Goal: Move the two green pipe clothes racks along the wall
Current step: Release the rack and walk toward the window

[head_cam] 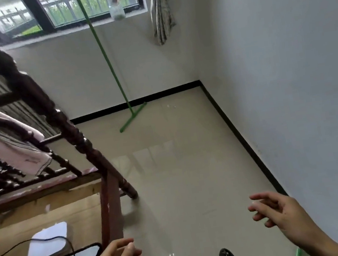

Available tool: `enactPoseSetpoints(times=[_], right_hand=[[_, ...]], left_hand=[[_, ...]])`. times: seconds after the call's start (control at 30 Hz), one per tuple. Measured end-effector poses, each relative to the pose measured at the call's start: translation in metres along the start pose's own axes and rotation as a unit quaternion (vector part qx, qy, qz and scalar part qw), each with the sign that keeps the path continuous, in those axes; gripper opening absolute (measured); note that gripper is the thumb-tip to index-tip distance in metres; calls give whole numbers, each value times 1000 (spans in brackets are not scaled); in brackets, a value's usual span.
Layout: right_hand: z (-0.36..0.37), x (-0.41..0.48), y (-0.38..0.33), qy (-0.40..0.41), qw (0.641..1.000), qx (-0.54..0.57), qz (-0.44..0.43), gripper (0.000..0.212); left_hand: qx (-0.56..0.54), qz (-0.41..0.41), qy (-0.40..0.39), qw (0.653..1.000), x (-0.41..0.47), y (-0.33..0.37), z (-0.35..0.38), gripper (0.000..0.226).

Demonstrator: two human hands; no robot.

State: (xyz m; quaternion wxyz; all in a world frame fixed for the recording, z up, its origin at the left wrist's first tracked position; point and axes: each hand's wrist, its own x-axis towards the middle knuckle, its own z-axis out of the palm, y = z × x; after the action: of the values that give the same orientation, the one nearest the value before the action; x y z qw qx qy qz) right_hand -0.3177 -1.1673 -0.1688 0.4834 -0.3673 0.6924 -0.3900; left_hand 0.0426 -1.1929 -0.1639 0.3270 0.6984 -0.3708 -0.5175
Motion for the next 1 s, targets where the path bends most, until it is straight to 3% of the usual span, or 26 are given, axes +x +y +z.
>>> enactPoseSetpoints(times=[0.17, 0.43, 0.83, 1.0], right_hand=[[14, 97, -69, -42, 998, -20, -46, 11], [62, 233, -131, -86, 994, -54, -43, 12], [174, 432, -274, -87, 993, -48, -70, 12], [217, 519, -308, -99, 991, -65, -63, 12]], left_hand=[[-30, 43, 30, 998, 66, 62, 9, 11], [-70, 8, 76, 995, 172, 109, 10, 9], [-80, 73, 41, 993, 410, 270, -25, 13], [-74, 58, 56, 994, 488, 307, -40, 10]])
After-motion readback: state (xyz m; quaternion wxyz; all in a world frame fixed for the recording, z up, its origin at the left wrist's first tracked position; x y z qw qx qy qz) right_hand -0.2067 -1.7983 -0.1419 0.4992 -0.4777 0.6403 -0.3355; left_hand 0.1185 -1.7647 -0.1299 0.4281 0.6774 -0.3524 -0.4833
